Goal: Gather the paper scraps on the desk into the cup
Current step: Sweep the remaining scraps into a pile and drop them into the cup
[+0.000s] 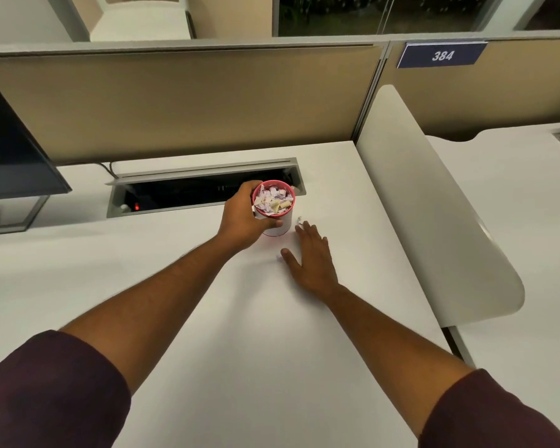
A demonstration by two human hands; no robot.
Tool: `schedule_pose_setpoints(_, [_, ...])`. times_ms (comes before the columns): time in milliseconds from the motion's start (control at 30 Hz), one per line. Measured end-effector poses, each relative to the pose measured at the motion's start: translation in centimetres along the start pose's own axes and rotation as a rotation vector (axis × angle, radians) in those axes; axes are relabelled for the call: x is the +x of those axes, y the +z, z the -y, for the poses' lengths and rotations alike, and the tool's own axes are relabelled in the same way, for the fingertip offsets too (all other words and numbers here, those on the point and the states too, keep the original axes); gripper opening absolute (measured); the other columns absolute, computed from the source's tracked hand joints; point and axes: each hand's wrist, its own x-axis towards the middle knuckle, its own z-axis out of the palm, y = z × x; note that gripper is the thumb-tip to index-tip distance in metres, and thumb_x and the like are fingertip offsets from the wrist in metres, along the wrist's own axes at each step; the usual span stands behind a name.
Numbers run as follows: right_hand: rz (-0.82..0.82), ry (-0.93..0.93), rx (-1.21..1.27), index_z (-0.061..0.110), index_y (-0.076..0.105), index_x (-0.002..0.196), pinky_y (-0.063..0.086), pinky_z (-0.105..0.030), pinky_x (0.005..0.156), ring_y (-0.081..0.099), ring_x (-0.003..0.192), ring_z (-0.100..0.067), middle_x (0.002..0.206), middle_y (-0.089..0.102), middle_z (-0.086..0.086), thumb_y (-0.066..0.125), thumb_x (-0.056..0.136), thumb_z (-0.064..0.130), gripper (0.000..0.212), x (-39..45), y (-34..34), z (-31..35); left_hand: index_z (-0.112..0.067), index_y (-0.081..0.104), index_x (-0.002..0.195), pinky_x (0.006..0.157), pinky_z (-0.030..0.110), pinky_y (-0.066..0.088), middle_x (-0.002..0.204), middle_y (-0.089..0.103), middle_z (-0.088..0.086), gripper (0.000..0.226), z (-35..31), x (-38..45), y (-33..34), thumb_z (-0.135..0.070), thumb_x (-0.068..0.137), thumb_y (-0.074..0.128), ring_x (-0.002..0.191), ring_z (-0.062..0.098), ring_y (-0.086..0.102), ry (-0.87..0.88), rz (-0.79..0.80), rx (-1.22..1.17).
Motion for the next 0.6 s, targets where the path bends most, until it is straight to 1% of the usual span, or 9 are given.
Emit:
schedule_pose_setpoints(100, [-0.174,-0.005,0.078,0.008,0.048,0.142,0.035,-0.045,0.118,0.036,0.145,-0.027,0.154,0.041,-0.012,0.064,0.094,0.046,0.063,0.7,0.2,1.3,-0.023,0.048,0.134,0.088,0.032,0.057,0.118,0.057,-0.010,0.090,0.8,0.0,-0.8,-0.022,0.058,0.096,0.113,0.014,0.056,-0.010,-0.019,-0.005])
schedule_pose_setpoints(167, [-0.220,0.030,0.050,0.010,0.048,0.143,0.031,-0.046,0.120,0.032,0.148,-0.029,0.155,0.040,-0.013,0.065,0.093,0.048,0.065,1.6,-0.2,1.2,-0.023,0.048,0.134,0.087,0.030,0.057,0.118,0.056,-0.011,0.089,1.2,-0.1,-1.2,-0.023,0.059,0.096,0.113,0.013,0.055,-0.018,-0.036,-0.004])
schedule_pose_setpoints(233, [-0.075,0.016,-0.054,0.015,0.040,0.152,0.020,-0.048,0.125,0.019,0.155,-0.029,0.165,0.028,-0.010,0.058,0.095,0.055,0.073,2.6,-0.6,0.6,-0.024,0.048,0.134,0.086,0.028,0.056,0.117,0.055,-0.012,0.088,1.5,-0.2,-1.6,-0.023,0.059,0.095,0.112,0.012,0.054,-0.022,-0.047,0.001])
schedule_pose_setpoints(300, [0.103,-0.071,-0.140,0.021,0.032,0.157,0.013,-0.051,0.126,0.011,0.157,-0.026,0.168,0.020,-0.006,0.050,0.096,0.062,0.076,3.2,-0.8,0.4,-0.024,0.049,0.133,0.086,0.030,0.057,0.116,0.055,-0.012,0.088,1.8,-0.4,-1.9,-0.023,0.059,0.096,0.111,0.012,0.055,-0.026,-0.050,-0.010])
schedule_pose_setpoints(367, [0.197,-0.255,-0.145,0.022,0.036,0.155,0.020,-0.050,0.124,0.021,0.154,-0.028,0.166,0.027,-0.007,0.052,0.096,0.061,0.072,2.8,-0.9,0.6,-0.023,0.049,0.132,0.088,0.034,0.058,0.116,0.057,-0.011,0.088,2.2,-0.6,-2.0,-0.022,0.058,0.096,0.110,0.013,0.057,-0.029,-0.049,-0.020])
schedule_pose_setpoints(433, [0.236,-0.430,-0.112,0.018,0.047,0.148,0.036,-0.045,0.117,0.039,0.143,-0.026,0.158,0.040,-0.007,0.059,0.096,0.052,0.064,1.7,-0.9,0.7,-0.023,0.049,0.133,0.088,0.034,0.058,0.119,0.058,-0.010,0.088,2.4,-0.7,-1.8,-0.023,0.059,0.096,0.112,0.014,0.057,-0.033,-0.047,-0.010])
schedule_pose_setpoints(467, [0.241,-0.485,-0.105,0.018,0.052,0.144,0.040,-0.042,0.114,0.043,0.141,-0.025,0.156,0.043,-0.006,0.061,0.096,0.045,0.056,0.9,-0.8,0.5,-0.023,0.048,0.134,0.087,0.032,0.058,0.121,0.058,-0.008,0.088,2.4,-0.8,-1.5,-0.024,0.060,0.095,0.113,0.014,0.056,-0.035,-0.043,-0.004])
schedule_pose_setpoints(533, [0.199,-0.550,-0.110,0.019,0.060,0.137,0.046,-0.038,0.110,0.043,0.143,-0.023,0.153,0.048,-0.004,0.059,0.099,0.032,0.040,-0.9,-0.7,-0.4,-0.024,0.047,0.135,0.083,0.025,0.056,0.127,0.059,-0.005,0.087,2.3,-1.0,-0.9,-0.027,0.062,0.094,0.111,0.011,0.054,-0.039,-0.030,0.000])
schedule_pose_setpoints(600, [0.127,-0.587,-0.122,0.019,0.066,0.131,0.050,-0.036,0.105,0.049,0.140,-0.022,0.148,0.056,-0.002,0.056,0.102,0.026,0.031,-2.3,-1.2,-1.4,-0.025,0.046,0.136,0.082,0.025,0.055,0.128,0.059,-0.005,0.088,2.2,-1.1,-0.3,-0.028,0.061,0.094,0.110,0.010,0.053,-0.045,-0.014,-0.005])
